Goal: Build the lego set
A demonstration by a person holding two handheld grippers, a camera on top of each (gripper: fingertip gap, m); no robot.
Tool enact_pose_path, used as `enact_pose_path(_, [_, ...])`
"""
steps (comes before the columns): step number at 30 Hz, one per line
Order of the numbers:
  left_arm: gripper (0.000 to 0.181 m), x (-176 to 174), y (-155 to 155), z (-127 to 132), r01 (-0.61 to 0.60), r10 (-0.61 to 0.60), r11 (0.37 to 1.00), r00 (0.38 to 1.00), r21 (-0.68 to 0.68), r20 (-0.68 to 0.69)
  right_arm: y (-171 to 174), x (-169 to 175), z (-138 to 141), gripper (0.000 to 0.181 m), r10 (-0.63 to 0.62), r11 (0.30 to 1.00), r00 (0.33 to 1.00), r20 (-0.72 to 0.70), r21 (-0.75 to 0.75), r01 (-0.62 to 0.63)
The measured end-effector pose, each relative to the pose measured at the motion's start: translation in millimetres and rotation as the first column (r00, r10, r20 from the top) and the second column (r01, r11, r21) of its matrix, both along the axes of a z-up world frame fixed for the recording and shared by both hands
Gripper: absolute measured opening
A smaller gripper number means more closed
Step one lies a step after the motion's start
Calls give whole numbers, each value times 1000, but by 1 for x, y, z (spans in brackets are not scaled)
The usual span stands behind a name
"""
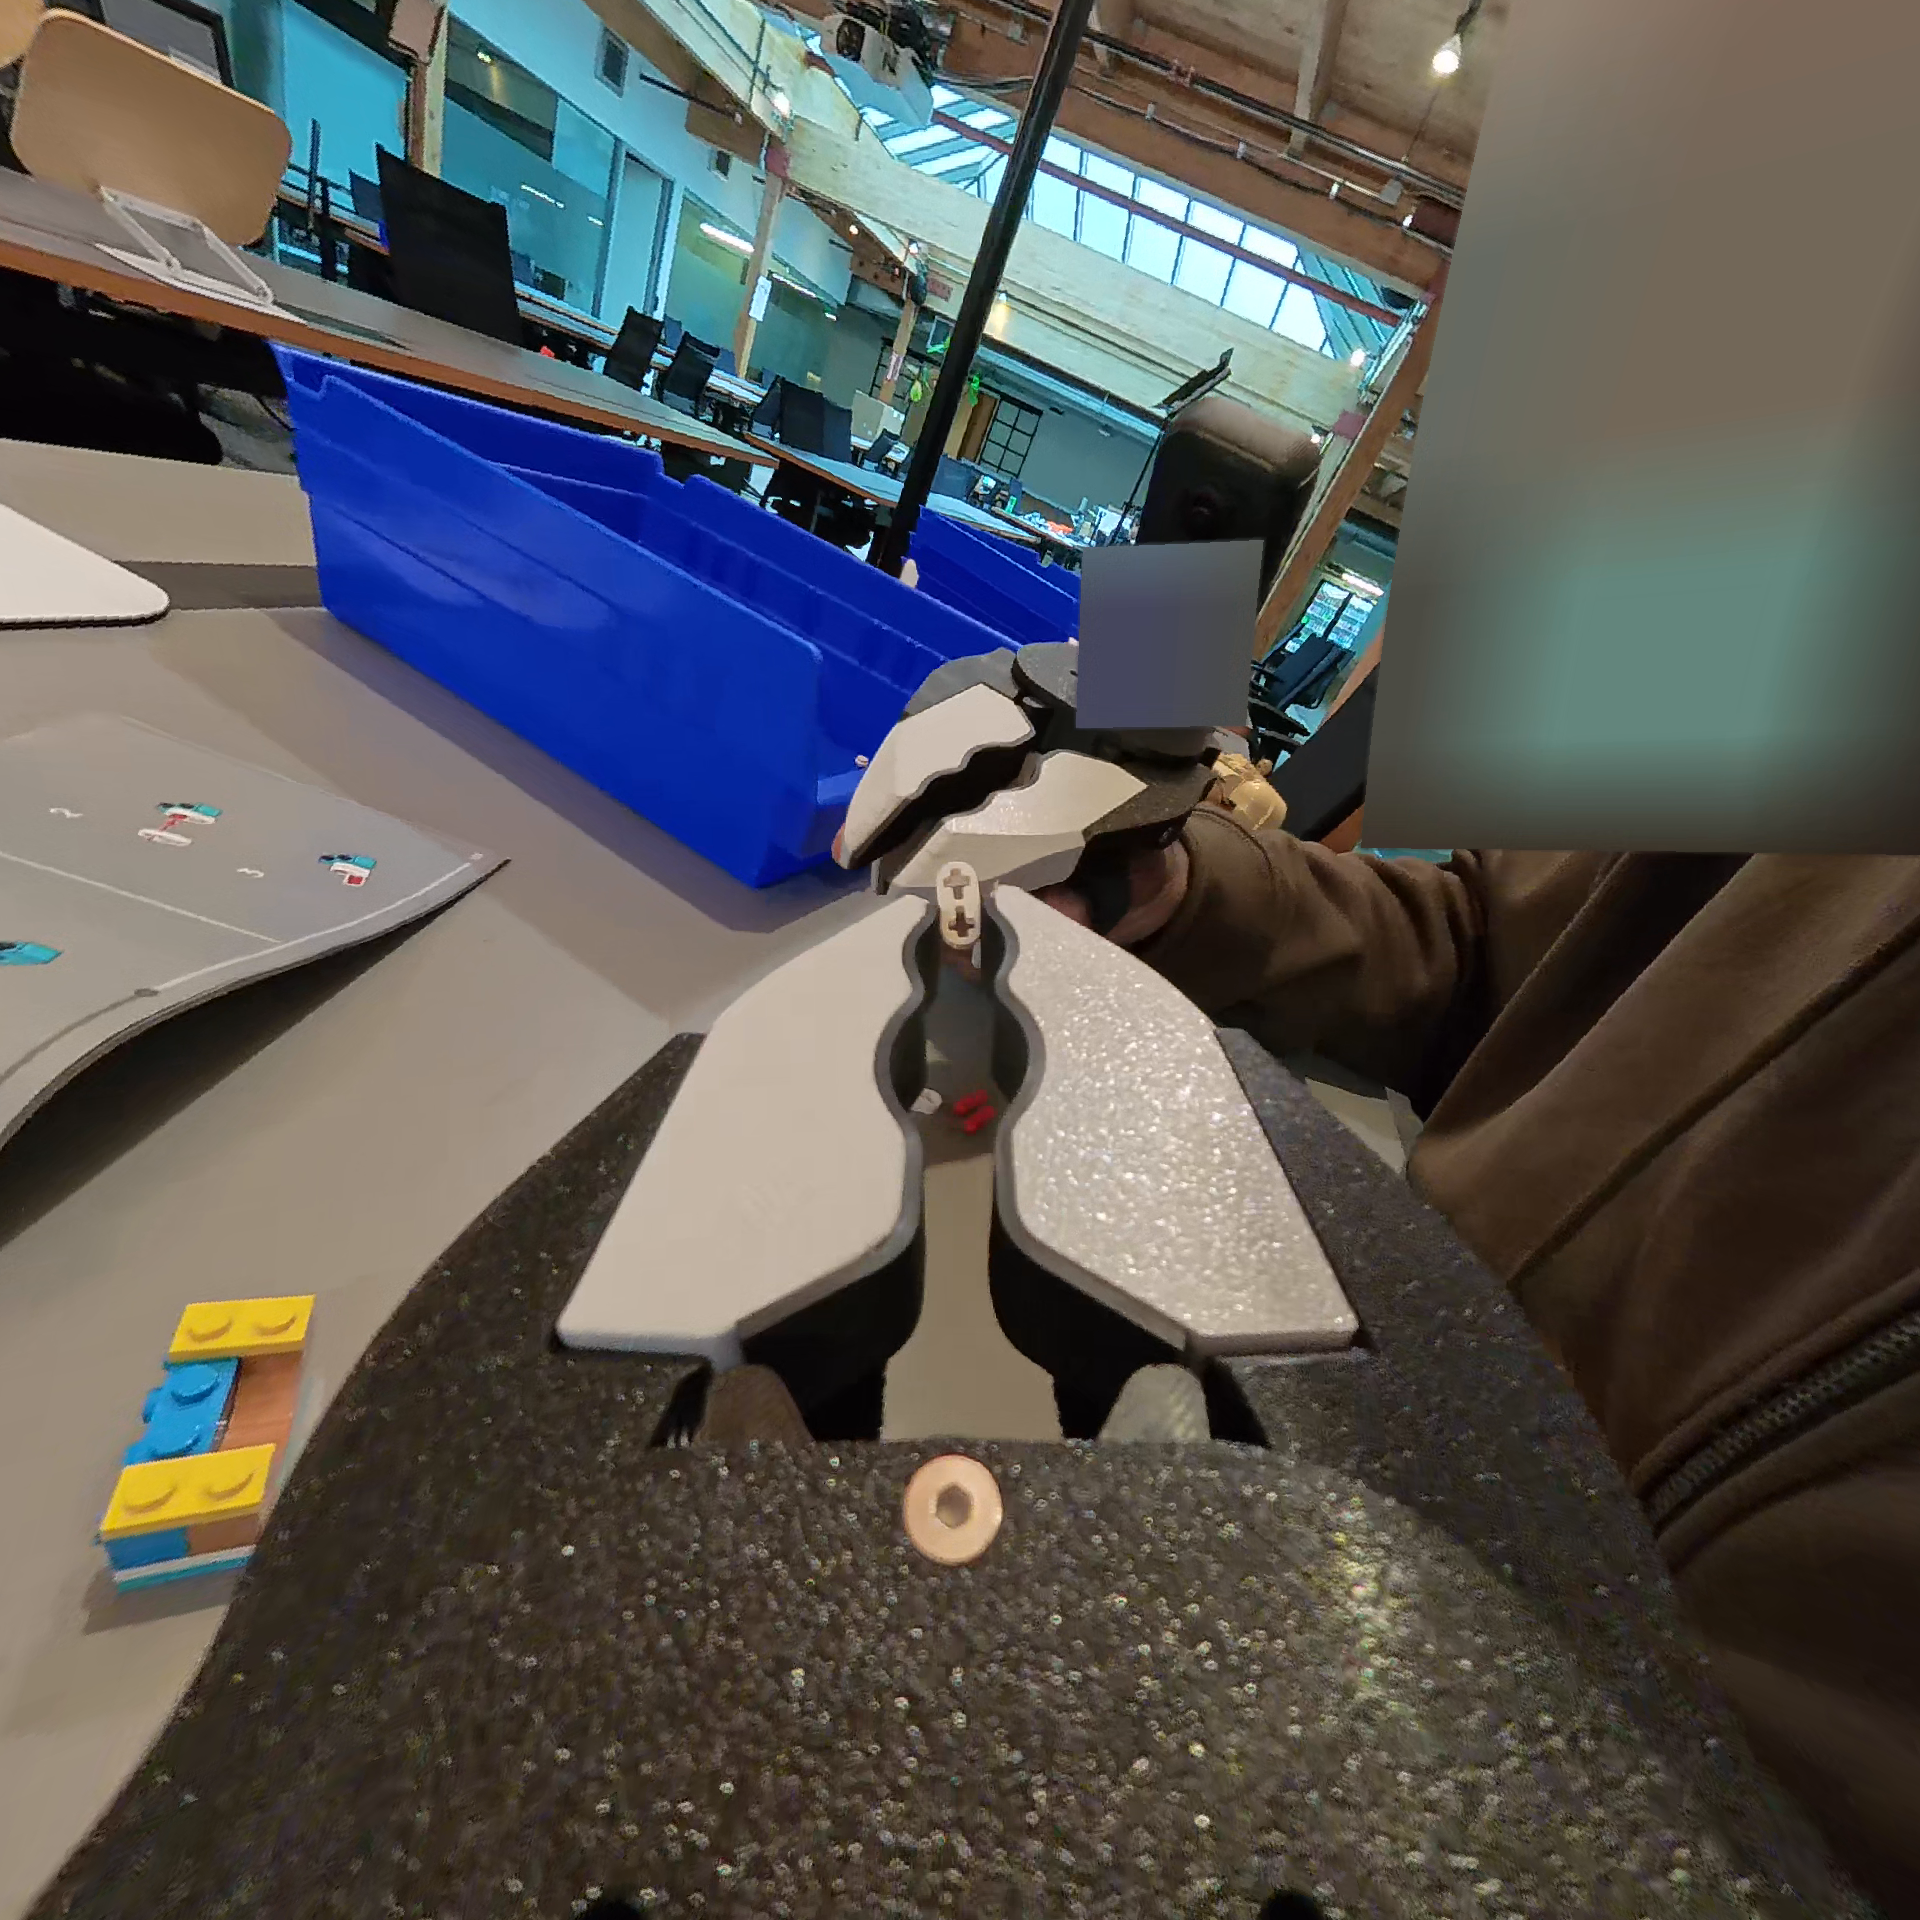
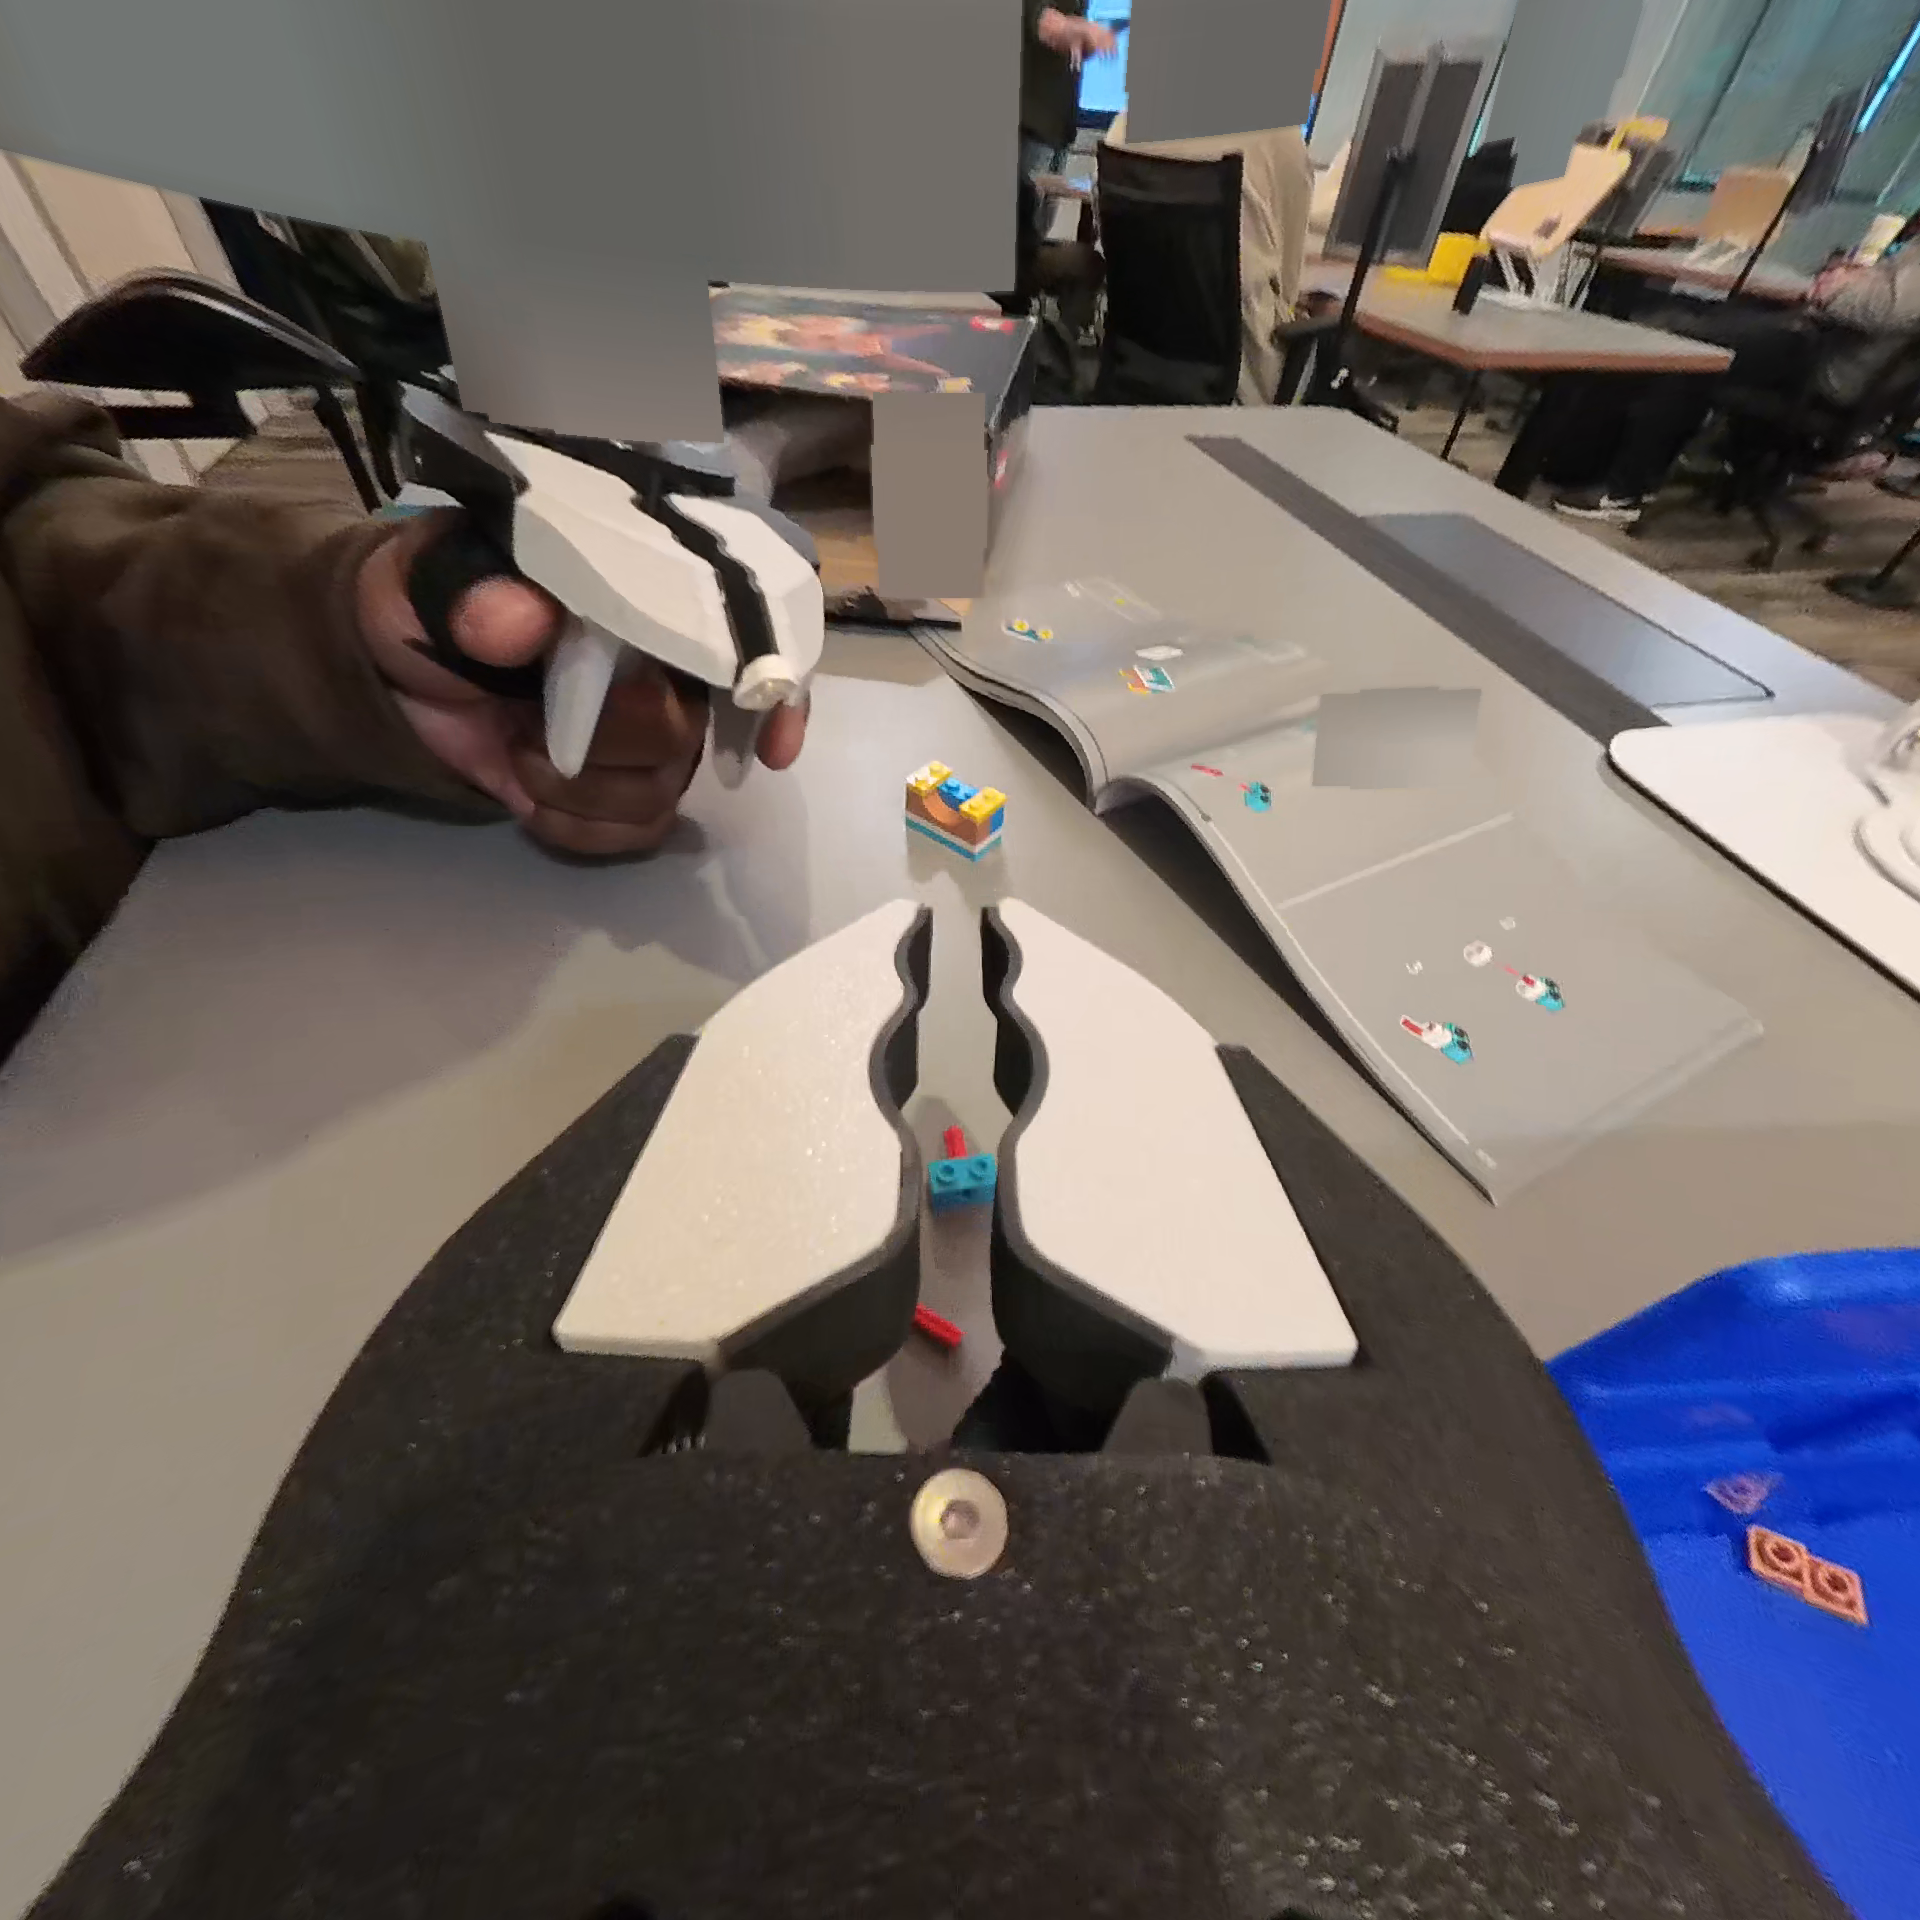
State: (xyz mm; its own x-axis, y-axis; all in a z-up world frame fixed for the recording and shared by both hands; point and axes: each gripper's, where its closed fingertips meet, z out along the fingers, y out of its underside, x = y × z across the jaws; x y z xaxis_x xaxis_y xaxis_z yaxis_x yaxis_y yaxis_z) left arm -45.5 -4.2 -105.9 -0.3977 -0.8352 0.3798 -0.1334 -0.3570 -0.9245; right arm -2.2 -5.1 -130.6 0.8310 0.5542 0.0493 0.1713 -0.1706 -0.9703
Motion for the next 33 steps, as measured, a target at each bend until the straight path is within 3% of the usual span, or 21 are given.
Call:
enact_pose_path(26, [7, 3, 4, -2, 12, -12, 998, 1000, -62, -9, -1, 6, -8, 9, 20, 999, 999, -46, -40, -21])
enact_pose_path(30, [7, 0, 13, 14, 61, -46, 959, 997, -276, 61, -1, 6, -7, 10, 18, 999, 999, -42, -33, -19])
enact_pose_path(33, [7, -6, 30, 25, 123, -61, 848, 989, -515, 137, -1, 5, -8, 10, 15, 999, 1000, -22, -28, -15])
